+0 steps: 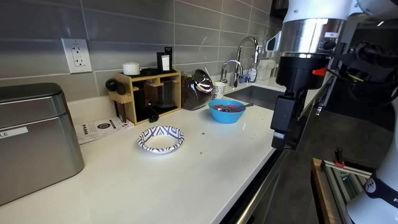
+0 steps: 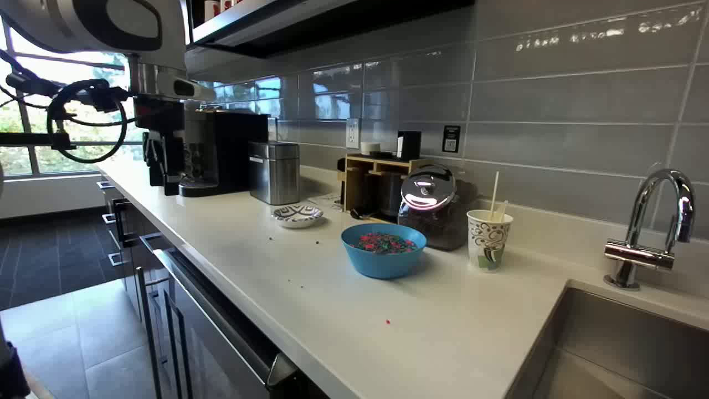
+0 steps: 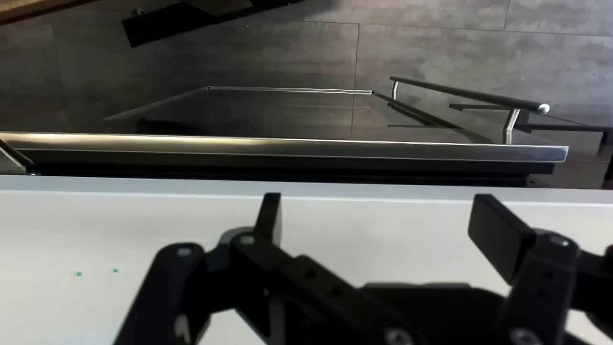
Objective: Put the bean in the bowl
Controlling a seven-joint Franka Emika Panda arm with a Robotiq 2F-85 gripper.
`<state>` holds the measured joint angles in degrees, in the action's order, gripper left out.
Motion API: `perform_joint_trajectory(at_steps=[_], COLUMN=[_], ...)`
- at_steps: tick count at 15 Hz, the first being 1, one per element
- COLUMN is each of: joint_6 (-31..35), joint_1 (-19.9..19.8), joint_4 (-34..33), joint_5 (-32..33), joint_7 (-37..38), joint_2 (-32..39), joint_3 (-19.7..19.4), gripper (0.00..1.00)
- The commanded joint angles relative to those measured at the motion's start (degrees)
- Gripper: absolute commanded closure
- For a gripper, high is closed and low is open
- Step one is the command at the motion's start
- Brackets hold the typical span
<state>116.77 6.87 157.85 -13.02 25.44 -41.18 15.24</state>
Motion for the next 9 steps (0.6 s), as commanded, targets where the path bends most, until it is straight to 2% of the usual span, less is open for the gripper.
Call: perform_joint_trajectory(at_steps=[1,9], joint_6=[-0.1,0.4], joint_1=[0.1,-0.4], joint_4=[0.0,-0.2], joint_5=[0.1,0.8], joint_7=[0.1,-0.1], joint_2=[0.1,1.2], joint_3=[-0.1,0.0], gripper=[0.00,0.00])
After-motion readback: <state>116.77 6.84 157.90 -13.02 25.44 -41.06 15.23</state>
